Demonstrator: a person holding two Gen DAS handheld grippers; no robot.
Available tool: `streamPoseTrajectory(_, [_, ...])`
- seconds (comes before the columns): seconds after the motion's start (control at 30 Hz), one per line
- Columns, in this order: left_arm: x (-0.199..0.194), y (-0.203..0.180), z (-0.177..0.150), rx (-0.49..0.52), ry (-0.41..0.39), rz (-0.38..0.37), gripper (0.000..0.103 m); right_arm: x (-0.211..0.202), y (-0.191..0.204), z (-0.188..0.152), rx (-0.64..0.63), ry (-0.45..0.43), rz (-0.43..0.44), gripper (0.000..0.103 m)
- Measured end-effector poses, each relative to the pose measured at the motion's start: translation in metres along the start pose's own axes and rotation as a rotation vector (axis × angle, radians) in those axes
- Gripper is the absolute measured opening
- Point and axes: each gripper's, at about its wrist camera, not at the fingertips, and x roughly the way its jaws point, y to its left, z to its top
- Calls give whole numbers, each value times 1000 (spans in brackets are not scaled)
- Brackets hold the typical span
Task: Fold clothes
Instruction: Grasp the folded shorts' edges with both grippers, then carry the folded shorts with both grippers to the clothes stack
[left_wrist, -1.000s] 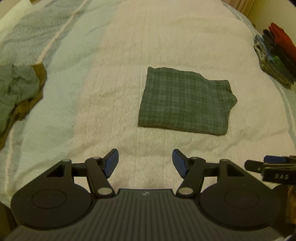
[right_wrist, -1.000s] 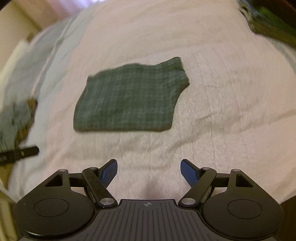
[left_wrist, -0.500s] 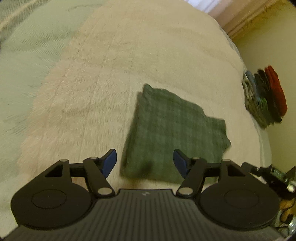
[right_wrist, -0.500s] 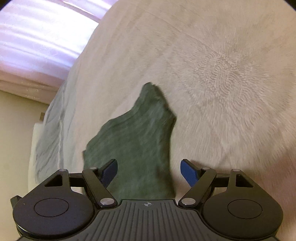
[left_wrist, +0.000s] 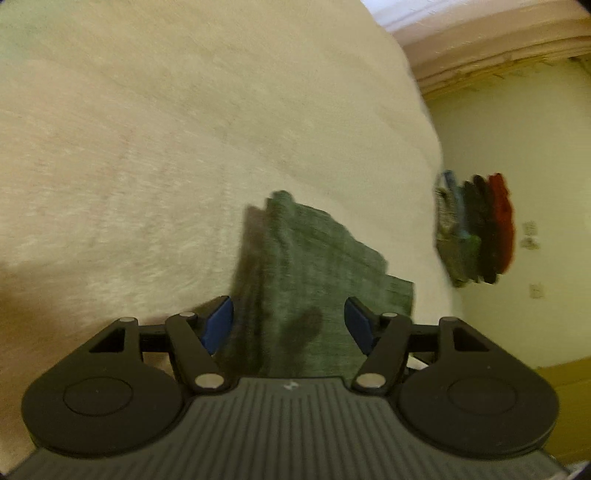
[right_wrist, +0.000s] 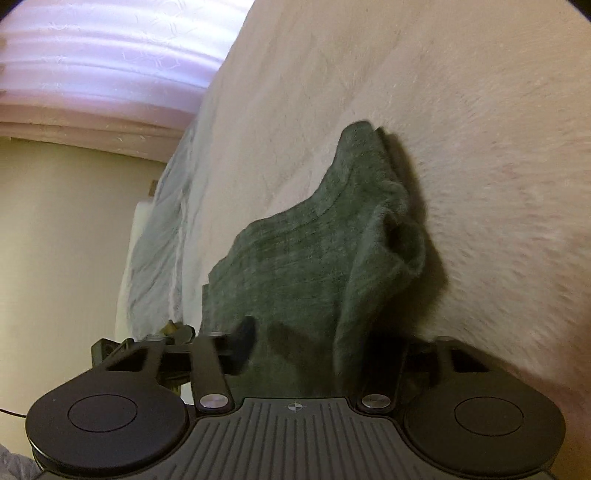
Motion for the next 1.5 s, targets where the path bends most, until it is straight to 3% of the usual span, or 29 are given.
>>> streamPoseTrajectory(0.13, [15, 4, 8, -6, 23, -38, 56, 15, 1, 5, 9, 18, 27, 46])
streamPoseTrajectory(0.2, [20, 6, 14, -17, 29, -50, 50, 23, 2, 7, 13, 27, 40, 30])
streamPoseTrajectory(0.23, [23, 7, 17, -22, 32, -54, 41, 27, 2, 9, 15, 31, 47, 19])
streamPoseTrajectory(0.27, [26, 8, 20, -22, 36, -55, 36, 30, 2, 10, 18, 35, 54, 14])
streamPoseTrajectory(0.3, [29, 8, 23, -19, 43, -50, 23, 34, 3, 11, 20, 40, 60, 13])
streamPoseTrajectory(0.37, [31, 7, 26, -12, 58, -41, 14, 31, 7, 10, 22, 24, 66, 10])
streamPoseTrajectory(0.53, [19, -14, 22, 29, 40, -56, 10, -6, 37, -6, -8, -55, 66, 9])
streamPoseTrajectory(0.67, [-2, -48, 19, 45, 10, -114, 10, -60, 73, -16, -45, -145, 75, 9])
streamPoseTrajectory(0.93, [-28, -170, 16, 173, 0, -258, 10, -188, 133, -29, -144, -336, 83, 9])
streamPoseTrajectory(1.07, [-20, -242, 11, 250, 7, -310, 10, -258, 138, -22, -177, -428, 73, 9])
streamPoseTrajectory(1.3, [38, -367, -9, 337, -2, -384, 9, -360, 108, 54, -225, -468, 62, 9])
streamPoseTrajectory(1.5, [128, -456, -24, 298, -65, -401, 9, -435, 84, 152, -291, -456, 35, 9])
